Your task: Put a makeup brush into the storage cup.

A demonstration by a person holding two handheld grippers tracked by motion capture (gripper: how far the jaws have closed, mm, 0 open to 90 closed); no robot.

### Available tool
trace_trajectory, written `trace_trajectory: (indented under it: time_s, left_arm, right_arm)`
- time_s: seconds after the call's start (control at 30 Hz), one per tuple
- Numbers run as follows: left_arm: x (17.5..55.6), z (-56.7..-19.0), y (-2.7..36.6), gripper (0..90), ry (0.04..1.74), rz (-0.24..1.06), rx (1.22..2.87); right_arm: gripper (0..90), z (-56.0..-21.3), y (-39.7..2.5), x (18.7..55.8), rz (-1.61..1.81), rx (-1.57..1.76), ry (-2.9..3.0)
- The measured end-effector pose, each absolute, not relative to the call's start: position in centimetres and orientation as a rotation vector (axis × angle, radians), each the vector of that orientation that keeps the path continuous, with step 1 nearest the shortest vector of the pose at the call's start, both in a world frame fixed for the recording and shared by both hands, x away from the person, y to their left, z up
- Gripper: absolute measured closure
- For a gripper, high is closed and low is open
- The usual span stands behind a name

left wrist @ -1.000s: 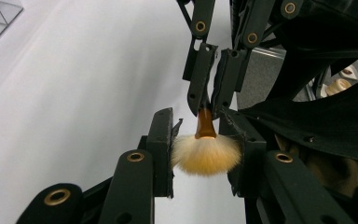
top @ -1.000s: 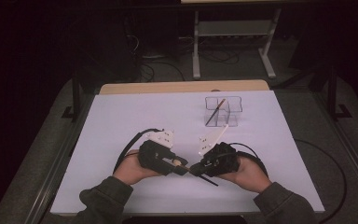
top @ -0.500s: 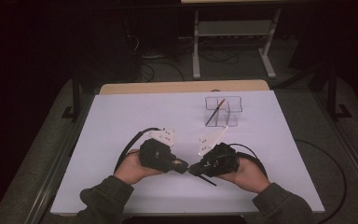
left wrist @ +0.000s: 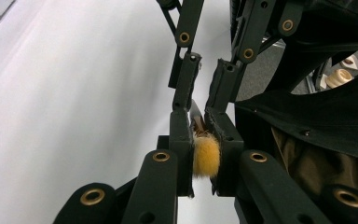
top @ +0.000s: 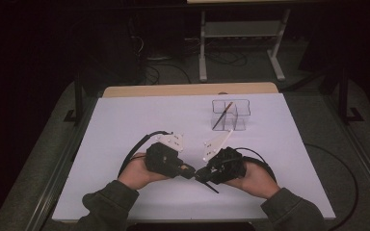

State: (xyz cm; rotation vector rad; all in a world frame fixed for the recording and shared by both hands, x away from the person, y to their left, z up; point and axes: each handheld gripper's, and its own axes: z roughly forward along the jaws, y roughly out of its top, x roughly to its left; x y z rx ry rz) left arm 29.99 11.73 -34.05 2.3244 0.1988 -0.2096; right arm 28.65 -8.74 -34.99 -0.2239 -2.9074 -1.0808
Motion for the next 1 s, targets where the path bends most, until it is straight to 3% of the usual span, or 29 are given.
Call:
trace_trajectory:
  time_s: [0.63,1.0]
  left_arm:
    - [29.8,-33.8,11.3,80.7,0.179,-0.190,2.342]
    - [30.0,-33.5,12.3,65.4,0.223,-0.161,2.314]
  right_arm:
    - [83.0,-35.4,-8.3,28.7,-1.087,-0.210,-2.885]
    - [83.0,-35.7,-8.9,28.8,-1.069,-0.222,-2.891]
